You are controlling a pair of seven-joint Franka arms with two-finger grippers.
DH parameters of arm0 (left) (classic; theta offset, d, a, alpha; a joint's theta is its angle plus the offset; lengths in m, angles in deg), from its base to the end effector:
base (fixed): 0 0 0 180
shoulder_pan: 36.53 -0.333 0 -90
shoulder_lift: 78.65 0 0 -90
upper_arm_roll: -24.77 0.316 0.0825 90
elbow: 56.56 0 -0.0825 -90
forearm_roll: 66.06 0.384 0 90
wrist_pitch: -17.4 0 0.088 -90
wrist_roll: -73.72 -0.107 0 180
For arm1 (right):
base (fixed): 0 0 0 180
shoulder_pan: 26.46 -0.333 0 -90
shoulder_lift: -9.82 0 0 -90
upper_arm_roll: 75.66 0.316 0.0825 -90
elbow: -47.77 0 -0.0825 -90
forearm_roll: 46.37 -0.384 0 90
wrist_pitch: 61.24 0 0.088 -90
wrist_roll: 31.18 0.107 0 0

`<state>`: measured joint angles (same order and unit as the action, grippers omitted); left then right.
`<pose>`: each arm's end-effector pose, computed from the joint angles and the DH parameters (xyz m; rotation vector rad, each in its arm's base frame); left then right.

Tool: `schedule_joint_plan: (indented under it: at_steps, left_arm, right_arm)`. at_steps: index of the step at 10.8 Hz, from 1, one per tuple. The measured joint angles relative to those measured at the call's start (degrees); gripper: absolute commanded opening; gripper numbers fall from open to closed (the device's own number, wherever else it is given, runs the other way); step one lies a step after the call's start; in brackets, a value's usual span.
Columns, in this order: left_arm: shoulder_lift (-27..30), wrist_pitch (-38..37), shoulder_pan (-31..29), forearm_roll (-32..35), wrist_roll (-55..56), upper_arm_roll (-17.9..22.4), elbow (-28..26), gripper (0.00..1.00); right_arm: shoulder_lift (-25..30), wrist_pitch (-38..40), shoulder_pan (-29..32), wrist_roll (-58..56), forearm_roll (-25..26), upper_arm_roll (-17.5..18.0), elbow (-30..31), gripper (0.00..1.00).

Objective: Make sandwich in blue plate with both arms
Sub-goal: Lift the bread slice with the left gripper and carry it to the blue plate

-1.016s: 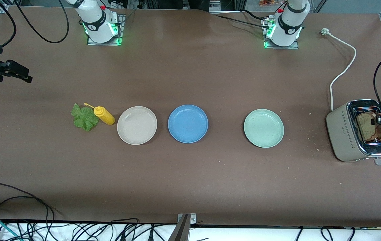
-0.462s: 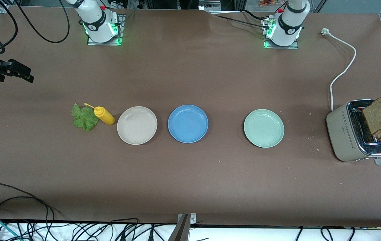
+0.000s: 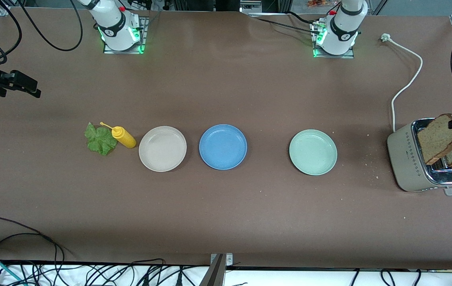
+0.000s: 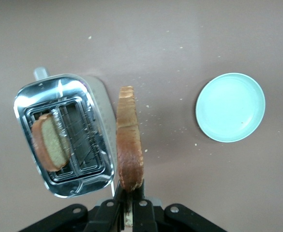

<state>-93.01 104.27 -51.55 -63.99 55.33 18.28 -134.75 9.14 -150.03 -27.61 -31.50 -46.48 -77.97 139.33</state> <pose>0.6134 0.1050 0.5696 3.1117 -0.2647 -0.1512 0.5545 -0.0109 0.6033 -3.1379 0.0230 0.0945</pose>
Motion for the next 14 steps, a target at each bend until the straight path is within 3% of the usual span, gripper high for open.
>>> schedule_joint_plan:
  at_steps: [3, 6, 10, 14]
  left_arm:
    - [-1.0, 0.0, 7.1, 0.0, 1.8, -0.3, -0.5, 0.00]
    - [-2.4, 0.1, 15.7, -2.3, 13.2, -0.4, -1.7, 0.00]
    - [-4.0, 6.5, 20.2, -18.7, 22.8, -0.3, -7.3, 0.00]
    - [-9.9, 13.8, 25.9, -35.5, 30.3, -0.3, -9.0, 0.00]
  right_arm:
    - [0.0, 0.0, 0.0, 0.0, 0.0, 0.1, 0.0, 1.00]
    - [0.0, 0.0, 0.0, 0.0, 0.0, 0.1, -0.1, 1.00]
    - [0.0, 0.1, 0.0, 0.0, 0.0, 0.1, -0.1, 1.00]
    - [0.0, 0.1, 0.0, 0.0, 0.0, 0.1, -0.1, 1.00]
